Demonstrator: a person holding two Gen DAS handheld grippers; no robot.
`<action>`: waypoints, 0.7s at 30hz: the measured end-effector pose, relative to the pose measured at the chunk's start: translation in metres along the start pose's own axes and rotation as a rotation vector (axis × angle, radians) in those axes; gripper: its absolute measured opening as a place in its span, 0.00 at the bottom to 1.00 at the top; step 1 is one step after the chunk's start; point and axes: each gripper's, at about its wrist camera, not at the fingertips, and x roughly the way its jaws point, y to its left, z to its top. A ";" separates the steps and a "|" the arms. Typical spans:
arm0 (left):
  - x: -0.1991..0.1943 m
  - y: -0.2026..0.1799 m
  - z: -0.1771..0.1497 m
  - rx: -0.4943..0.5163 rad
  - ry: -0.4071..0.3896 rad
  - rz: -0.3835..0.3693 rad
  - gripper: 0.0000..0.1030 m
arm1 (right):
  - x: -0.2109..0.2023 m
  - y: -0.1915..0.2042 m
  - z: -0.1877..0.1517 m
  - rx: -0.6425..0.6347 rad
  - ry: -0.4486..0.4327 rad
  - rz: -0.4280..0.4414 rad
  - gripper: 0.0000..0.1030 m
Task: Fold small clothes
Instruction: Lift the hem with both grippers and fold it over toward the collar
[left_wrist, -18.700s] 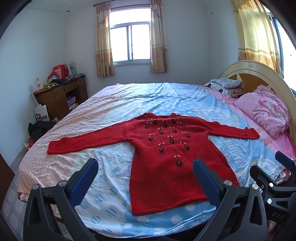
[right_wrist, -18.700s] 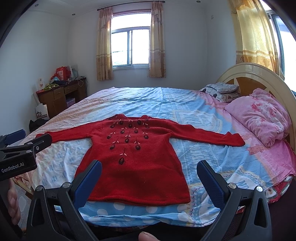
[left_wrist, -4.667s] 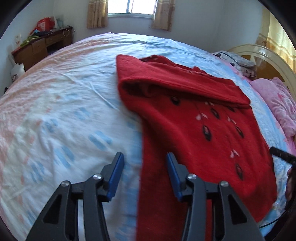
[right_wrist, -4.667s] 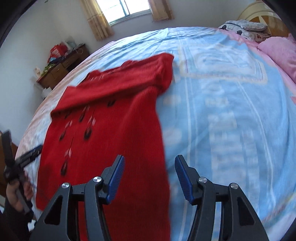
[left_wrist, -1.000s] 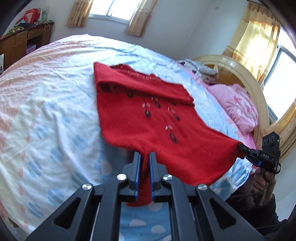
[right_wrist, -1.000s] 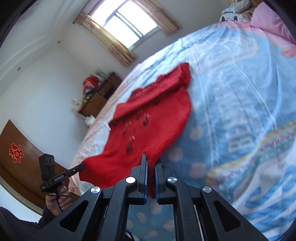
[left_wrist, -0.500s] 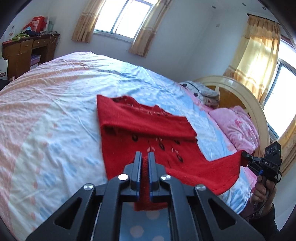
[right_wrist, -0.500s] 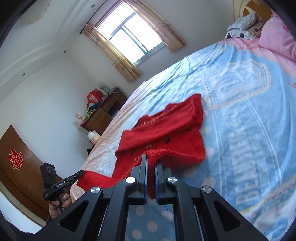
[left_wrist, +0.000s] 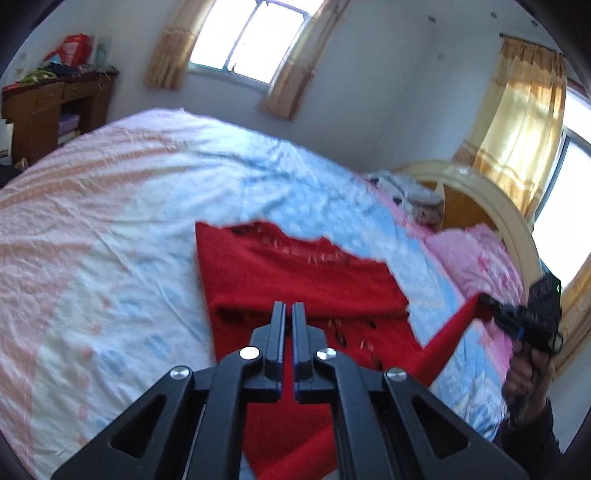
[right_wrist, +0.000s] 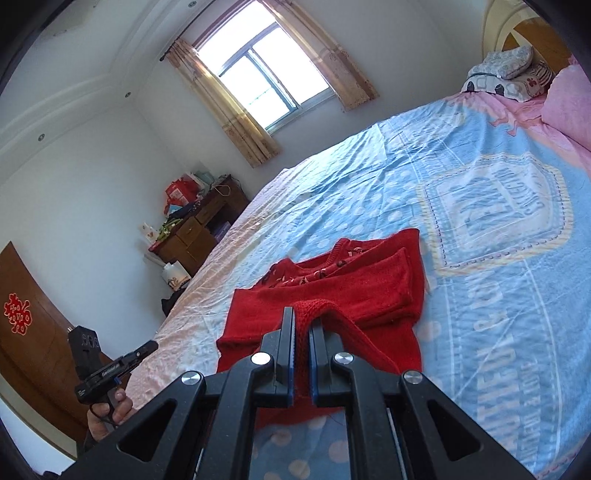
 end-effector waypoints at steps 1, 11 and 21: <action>0.002 0.001 -0.007 0.006 0.042 0.004 0.04 | 0.003 -0.001 0.000 0.002 0.005 0.001 0.05; -0.019 0.005 -0.097 -0.058 0.285 -0.058 0.48 | 0.008 -0.008 -0.009 0.001 0.026 -0.027 0.05; 0.009 -0.003 -0.147 -0.169 0.414 -0.115 0.58 | 0.000 0.004 -0.011 -0.025 0.013 -0.004 0.05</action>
